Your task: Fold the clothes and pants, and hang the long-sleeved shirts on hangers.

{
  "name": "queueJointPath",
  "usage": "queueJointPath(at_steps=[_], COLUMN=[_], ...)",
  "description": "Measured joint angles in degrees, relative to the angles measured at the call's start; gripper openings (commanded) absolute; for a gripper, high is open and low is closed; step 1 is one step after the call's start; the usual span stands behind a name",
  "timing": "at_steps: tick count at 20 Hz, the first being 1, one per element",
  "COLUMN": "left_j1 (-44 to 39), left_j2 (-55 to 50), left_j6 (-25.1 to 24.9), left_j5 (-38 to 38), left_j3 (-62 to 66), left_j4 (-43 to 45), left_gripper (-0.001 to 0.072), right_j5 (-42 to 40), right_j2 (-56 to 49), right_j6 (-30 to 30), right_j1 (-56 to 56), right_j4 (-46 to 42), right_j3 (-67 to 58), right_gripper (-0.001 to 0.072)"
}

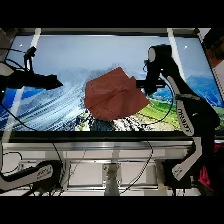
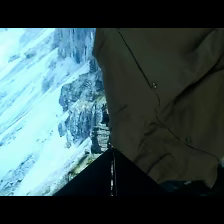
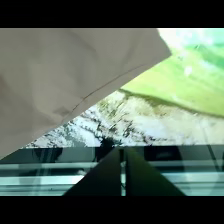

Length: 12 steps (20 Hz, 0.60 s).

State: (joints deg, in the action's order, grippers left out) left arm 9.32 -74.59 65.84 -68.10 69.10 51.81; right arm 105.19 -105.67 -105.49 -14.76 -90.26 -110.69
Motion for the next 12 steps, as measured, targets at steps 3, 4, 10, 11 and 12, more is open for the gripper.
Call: queueJointPath(at_steps=[3,4,10,11,12], left_j1=[-0.1,-0.2,-6.2,-8.4,-11.2], left_j2=[0.6,1.1,5.9,6.3,6.7], left_j6=[-5.8,-8.5,-18.4,-18.9,-18.7], left_j5=[0.9,1.2,8.3,11.0,14.1], left_j3=[-9.4,-13.6,-36.9,-39.0,-40.7], left_j4=[-7.4,-10.7,-26.1,-27.6,-29.0], left_gripper=[0.0005,0.0004,0.0005,0.0006,0.0013], right_j5=[-0.6,-1.3,-3.6,-4.2,-5.2], right_j2=[0.0,0.1,0.0,-0.1,-0.1], right_j6=[5.5,7.5,21.4,23.0,24.3], right_j1=[4.3,6.3,17.2,18.4,19.3], right_j4=[1.6,4.3,40.2,43.8,46.6], right_j3=[-3.8,-4.3,-3.0,-2.8,-2.7], right_gripper=[0.0004,0.0004,0.0009,0.0034,0.0142])
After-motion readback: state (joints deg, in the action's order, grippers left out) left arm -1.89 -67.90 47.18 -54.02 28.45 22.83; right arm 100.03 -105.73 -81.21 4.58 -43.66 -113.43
